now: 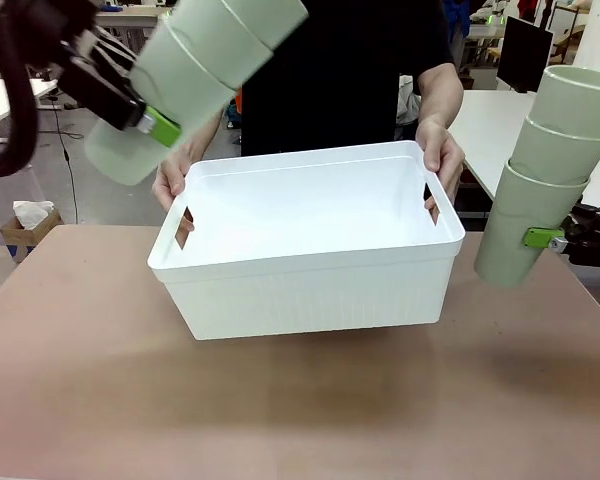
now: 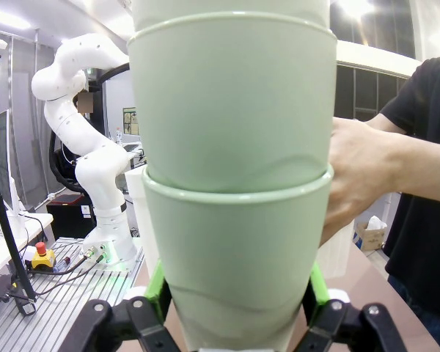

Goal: Stack the cups and store them in the basket.
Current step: Place the stack of Reusable plastic cups into the Pantry Basket.

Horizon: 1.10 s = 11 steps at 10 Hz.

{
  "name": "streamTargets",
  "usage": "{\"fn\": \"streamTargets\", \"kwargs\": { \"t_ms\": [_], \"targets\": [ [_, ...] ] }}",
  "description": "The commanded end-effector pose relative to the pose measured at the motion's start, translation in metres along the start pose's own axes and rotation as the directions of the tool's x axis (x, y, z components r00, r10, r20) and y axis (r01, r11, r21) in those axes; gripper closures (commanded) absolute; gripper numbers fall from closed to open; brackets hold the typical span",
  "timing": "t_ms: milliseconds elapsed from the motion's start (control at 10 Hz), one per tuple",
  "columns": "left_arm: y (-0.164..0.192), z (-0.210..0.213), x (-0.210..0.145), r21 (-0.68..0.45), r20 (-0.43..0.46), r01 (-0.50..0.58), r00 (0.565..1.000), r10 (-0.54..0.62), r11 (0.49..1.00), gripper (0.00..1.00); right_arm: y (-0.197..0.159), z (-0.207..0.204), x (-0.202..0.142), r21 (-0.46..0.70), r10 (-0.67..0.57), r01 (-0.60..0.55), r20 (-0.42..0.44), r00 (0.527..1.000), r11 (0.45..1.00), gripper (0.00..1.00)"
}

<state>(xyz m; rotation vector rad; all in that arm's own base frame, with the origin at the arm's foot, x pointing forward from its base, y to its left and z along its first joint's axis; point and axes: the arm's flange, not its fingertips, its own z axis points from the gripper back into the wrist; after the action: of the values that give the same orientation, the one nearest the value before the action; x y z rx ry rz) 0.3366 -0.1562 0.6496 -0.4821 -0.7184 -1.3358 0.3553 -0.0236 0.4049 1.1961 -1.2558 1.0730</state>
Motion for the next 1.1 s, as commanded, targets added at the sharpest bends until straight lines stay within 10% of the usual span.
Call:
{"fn": "streamTargets", "kwargs": {
  "t_ms": [0, 1000],
  "targets": [
    [0.004, -0.019, 0.024, 0.009, -0.081, -0.006, 0.997, 0.006, 1.000, 0.13, 0.001, 0.000, 0.003, 0.001, 0.010, -0.010, 0.006, 1.000, 1.000, 0.14],
    [0.036, -0.155, 0.075, 0.027, -0.417, 0.006, 0.909, 0.006, 1.000, 0.13, 0.001, 0.000, 0.003, 0.001, 0.010, -0.010, 0.006, 1.000, 1.000, 0.14]
  ]
}}
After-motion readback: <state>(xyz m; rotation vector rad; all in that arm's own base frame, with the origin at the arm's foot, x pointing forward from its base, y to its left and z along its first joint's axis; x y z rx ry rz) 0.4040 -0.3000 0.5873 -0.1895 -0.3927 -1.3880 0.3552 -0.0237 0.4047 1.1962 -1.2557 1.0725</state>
